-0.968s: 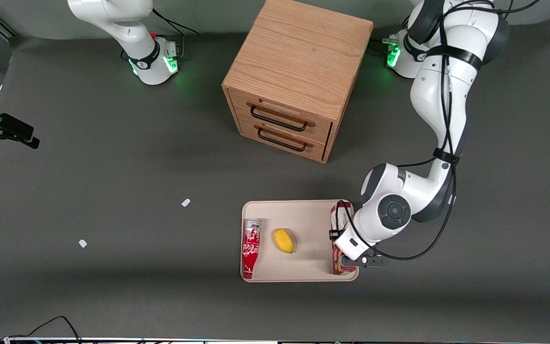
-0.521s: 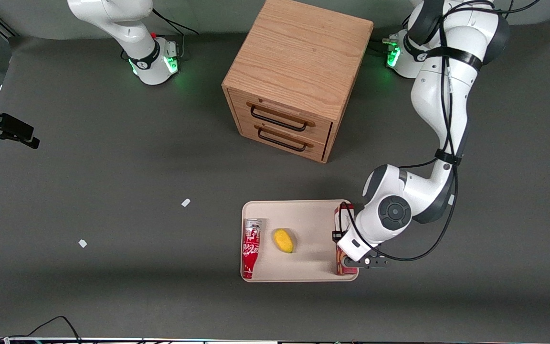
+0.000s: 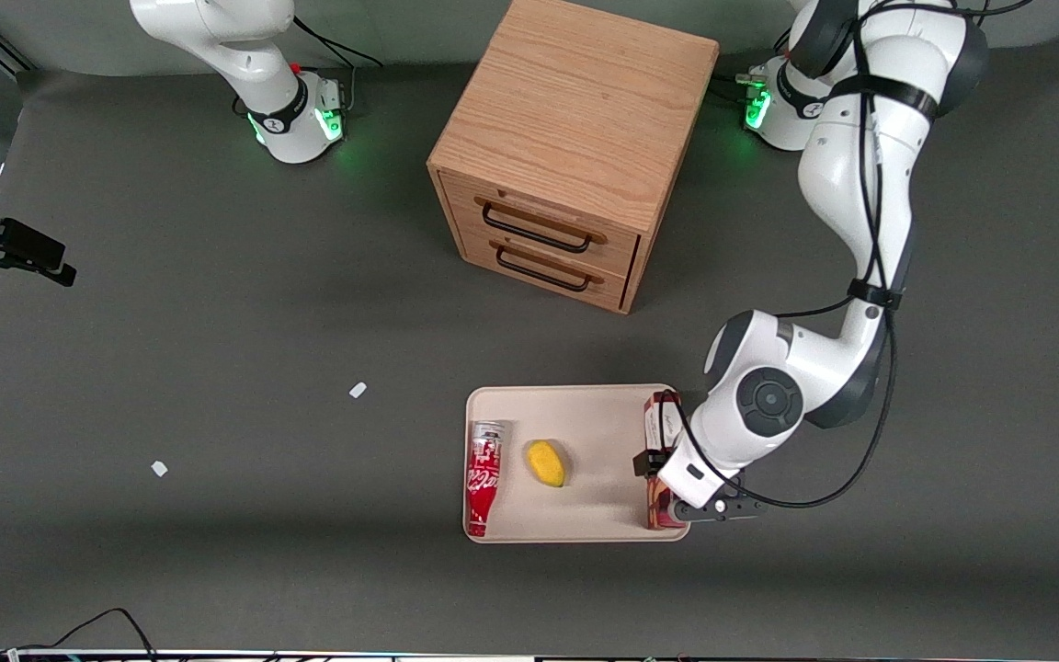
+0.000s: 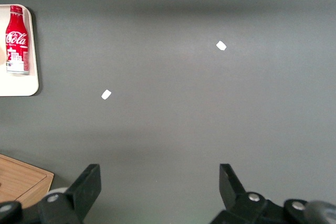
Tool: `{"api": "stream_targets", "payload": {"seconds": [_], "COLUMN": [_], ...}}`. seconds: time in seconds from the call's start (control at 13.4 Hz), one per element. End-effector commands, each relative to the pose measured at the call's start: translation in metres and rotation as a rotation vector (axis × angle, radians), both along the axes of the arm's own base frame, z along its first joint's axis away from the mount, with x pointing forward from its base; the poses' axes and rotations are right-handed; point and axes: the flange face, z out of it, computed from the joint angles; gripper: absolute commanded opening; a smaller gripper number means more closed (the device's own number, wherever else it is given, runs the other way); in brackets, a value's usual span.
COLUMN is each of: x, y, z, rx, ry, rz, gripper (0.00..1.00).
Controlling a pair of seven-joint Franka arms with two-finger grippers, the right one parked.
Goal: Place red cookie box on tray
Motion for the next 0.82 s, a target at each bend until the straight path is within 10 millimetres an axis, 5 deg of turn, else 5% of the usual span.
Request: {"api": "stream_targets", "payload": {"seconds": [0.0,0.22,0.74], "x": [-0.011,-0.032,-0.11], "y": [0.041,0.095,0.214], "z": [0.076,0.139,0.239], "rx": [0.018,0.057,0.145], "ry": [0.02,0.049,0.106], "rz": [0.063,0.084,-0.094], "gripper": [1.0,1.0,1.0]}}
